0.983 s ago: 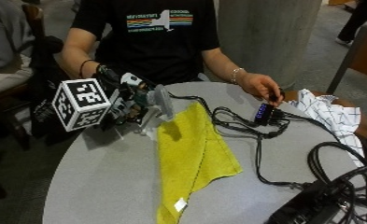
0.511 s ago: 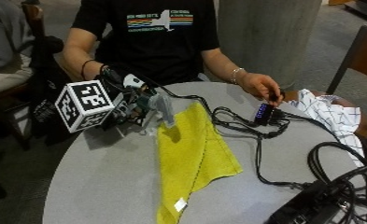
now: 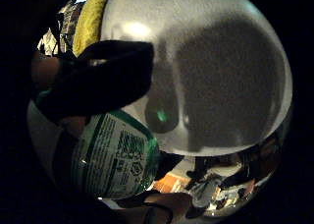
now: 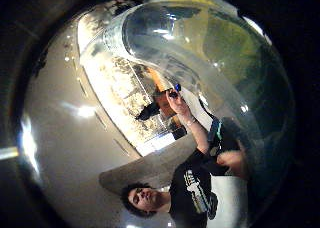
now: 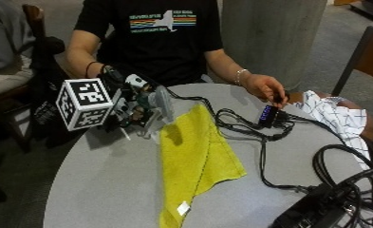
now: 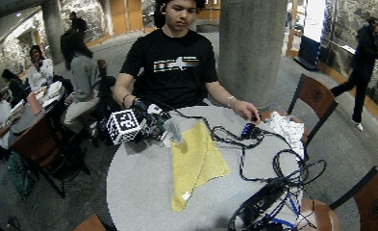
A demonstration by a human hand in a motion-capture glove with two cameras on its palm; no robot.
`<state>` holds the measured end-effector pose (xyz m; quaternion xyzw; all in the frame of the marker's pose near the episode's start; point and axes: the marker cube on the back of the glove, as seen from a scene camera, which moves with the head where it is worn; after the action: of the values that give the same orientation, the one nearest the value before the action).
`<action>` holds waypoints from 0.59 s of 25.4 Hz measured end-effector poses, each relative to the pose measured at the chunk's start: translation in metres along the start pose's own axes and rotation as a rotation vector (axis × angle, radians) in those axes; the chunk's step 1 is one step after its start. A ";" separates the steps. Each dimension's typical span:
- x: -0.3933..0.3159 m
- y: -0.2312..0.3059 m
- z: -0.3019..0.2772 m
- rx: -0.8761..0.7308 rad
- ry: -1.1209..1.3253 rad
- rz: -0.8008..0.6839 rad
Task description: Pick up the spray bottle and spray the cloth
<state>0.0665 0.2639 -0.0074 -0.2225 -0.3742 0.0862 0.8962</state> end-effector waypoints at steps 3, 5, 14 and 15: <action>-0.014 0.005 0.001 0.084 -0.042 -0.137; -0.028 0.009 0.005 0.127 -0.072 -0.246; -0.107 0.023 0.059 0.180 -0.180 -0.736; -0.114 0.023 0.068 0.168 -0.190 -0.766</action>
<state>-0.0618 0.2704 -0.0478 0.0158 -0.5027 -0.2036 0.8400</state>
